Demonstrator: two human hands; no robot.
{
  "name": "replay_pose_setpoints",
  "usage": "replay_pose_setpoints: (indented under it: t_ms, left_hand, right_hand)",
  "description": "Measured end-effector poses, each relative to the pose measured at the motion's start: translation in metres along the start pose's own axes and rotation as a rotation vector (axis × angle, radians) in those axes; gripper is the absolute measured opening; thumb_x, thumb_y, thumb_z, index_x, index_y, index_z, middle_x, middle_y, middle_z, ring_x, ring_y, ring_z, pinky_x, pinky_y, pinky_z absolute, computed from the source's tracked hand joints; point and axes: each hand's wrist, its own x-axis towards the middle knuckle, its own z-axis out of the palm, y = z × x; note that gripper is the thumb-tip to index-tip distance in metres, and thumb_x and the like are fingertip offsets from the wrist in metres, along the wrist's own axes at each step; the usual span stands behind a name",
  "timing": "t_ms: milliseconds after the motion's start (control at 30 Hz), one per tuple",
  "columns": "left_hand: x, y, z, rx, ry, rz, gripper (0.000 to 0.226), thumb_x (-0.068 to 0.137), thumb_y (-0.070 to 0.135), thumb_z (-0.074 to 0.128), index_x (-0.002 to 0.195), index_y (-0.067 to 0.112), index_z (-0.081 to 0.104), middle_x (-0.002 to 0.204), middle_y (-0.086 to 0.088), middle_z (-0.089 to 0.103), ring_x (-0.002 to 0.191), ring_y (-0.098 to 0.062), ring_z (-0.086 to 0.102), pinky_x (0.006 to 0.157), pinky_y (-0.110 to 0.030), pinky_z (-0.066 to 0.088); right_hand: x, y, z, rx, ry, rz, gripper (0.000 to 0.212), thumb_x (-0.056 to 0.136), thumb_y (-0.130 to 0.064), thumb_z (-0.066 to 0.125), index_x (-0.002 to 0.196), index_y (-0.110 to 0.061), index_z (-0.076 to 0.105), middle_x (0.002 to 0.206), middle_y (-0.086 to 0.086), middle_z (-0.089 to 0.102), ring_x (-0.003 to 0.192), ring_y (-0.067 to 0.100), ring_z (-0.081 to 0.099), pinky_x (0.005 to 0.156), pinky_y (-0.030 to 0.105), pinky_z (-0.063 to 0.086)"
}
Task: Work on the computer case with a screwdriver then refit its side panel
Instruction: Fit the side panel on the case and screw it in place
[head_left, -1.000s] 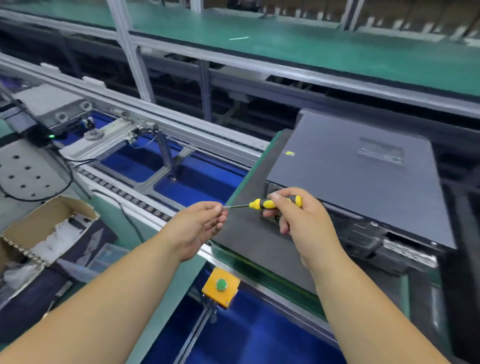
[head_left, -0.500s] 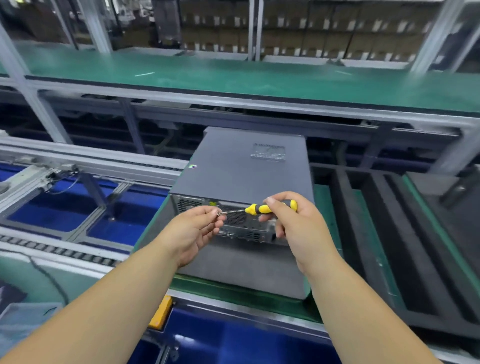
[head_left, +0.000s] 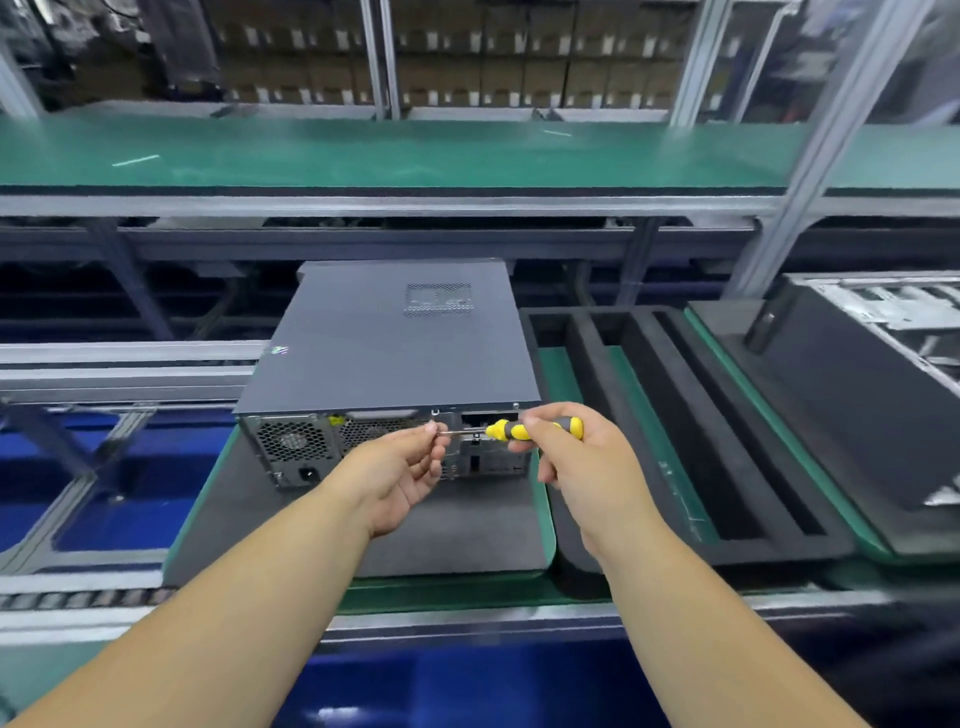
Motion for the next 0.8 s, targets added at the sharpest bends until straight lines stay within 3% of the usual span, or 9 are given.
replay_pose_setpoints:
  t_ms: [233,367,533,633,800]
  left_hand:
    - [0.007,0.026,-0.031,-0.087,0.064,-0.082,0.018,0.094,0.018,0.060,0.081,0.009,0.069,0.064,0.001,0.063,0.050,-0.004,0.057,0.047,-0.015,0.048]
    - [0.011,0.038,-0.057,-0.094,0.101,-0.066,0.018,0.094,0.022,0.061,0.082,0.010,0.068,0.061,0.003,0.060,0.050,-0.004,0.054,0.047,-0.015,0.047]
    - [0.015,0.042,-0.086,-0.100,0.121,-0.091,0.017,0.095,0.022,0.060,0.086,0.011,0.069,0.062,0.006,0.056,0.056,-0.003,0.050,0.050,-0.014,0.045]
    - [0.017,0.044,-0.097,-0.102,0.129,-0.105,0.016,0.095,0.020,0.060,0.088,0.011,0.071,0.061,0.006,0.055,0.053,-0.001,0.050,0.049,-0.013,0.045]
    - [0.024,0.051,-0.105,-0.117,0.106,-0.112,0.016,0.095,0.018,0.060,0.088,0.009,0.072,0.061,0.004,0.054,0.052,-0.002,0.049,0.053,-0.014,0.044]
  right_hand:
    - [-0.004,0.006,0.045,-0.070,-0.074,0.096,0.010,0.088,-0.020,0.066,0.098,-0.021,0.067,0.082,-0.006,0.077,0.051,0.006,0.053,0.055,0.017,0.040]
    - [-0.008,0.011,0.086,-0.150,-0.173,0.193,0.016,0.086,-0.018,0.063,0.102,-0.019,0.065,0.082,-0.007,0.077,0.051,0.010,0.056,0.058,0.025,0.042]
    - [-0.019,0.022,0.137,-0.157,-0.248,0.268,0.013,0.086,-0.017,0.066,0.099,-0.020,0.064,0.079,-0.004,0.076,0.051,0.011,0.063,0.049,0.022,0.048]
    - [-0.022,0.030,0.160,-0.181,-0.240,0.265,0.013,0.089,-0.022,0.067,0.100,-0.024,0.062,0.083,-0.003,0.077,0.057,0.012,0.068,0.056,0.027,0.055]
    - [-0.023,0.035,0.179,-0.156,-0.185,0.242,0.015,0.090,-0.023,0.070,0.100,-0.028,0.059,0.083,-0.003,0.076,0.059,0.007,0.070,0.050,0.018,0.051]
